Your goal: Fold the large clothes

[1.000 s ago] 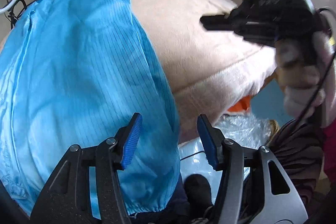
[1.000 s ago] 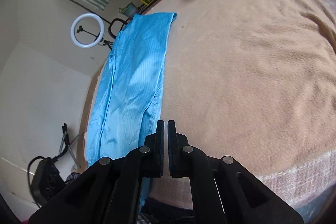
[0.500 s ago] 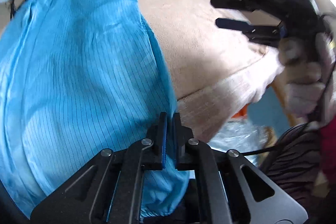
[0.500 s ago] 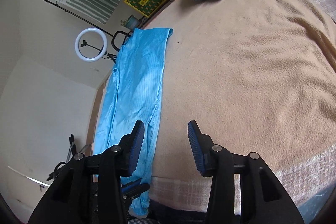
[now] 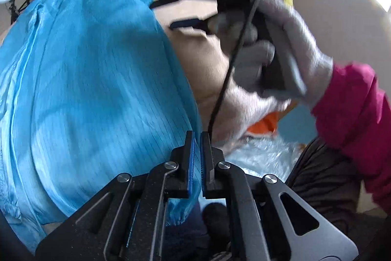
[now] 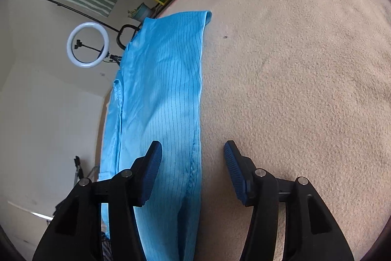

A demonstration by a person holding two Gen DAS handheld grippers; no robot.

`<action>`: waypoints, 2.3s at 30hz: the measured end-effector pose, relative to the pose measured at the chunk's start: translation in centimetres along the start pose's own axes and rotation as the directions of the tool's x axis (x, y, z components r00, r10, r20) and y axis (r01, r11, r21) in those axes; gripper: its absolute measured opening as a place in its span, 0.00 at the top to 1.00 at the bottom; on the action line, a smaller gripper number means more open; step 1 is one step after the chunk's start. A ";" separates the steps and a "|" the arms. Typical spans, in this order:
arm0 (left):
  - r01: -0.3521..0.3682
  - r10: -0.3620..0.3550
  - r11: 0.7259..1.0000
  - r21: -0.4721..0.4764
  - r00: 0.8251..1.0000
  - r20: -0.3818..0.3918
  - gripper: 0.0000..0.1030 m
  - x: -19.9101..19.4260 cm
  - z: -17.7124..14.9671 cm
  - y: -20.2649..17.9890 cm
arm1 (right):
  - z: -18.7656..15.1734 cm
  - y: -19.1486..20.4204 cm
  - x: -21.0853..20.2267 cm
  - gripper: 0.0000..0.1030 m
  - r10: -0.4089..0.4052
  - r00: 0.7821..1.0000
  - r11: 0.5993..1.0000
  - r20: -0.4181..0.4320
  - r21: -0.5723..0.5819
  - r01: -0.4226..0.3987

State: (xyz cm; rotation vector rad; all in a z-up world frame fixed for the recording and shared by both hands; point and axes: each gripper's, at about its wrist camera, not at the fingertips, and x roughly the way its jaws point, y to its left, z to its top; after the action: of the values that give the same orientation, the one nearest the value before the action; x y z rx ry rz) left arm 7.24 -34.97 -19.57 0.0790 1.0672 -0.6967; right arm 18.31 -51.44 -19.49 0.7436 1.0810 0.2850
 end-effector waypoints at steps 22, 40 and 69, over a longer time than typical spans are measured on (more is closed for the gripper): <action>-0.054 0.049 0.998 0.043 0.993 0.103 0.99 -1.8 -0.9 1.1 | 0.0 0.1 -4.0 0.48 -0.004 1.000 0.996 0.013 -0.094 0.005; -0.340 0.305 0.859 0.382 0.940 0.153 0.42 3.1 -4.5 -4.5 | -0.1 -0.2 -3.7 0.48 0.020 0.998 0.995 -0.062 -0.100 -0.026; 0.025 -0.029 0.999 0.021 0.975 0.220 0.91 -4.9 -1.5 2.2 | 2.2 2.2 3.1 0.50 -0.087 0.996 0.996 0.025 0.005 0.087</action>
State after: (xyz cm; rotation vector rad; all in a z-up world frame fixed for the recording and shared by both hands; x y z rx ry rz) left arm 5.89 -30.29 -16.83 0.0025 0.8510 -0.7218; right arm 21.96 -48.99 -19.58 0.6996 1.0870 0.1986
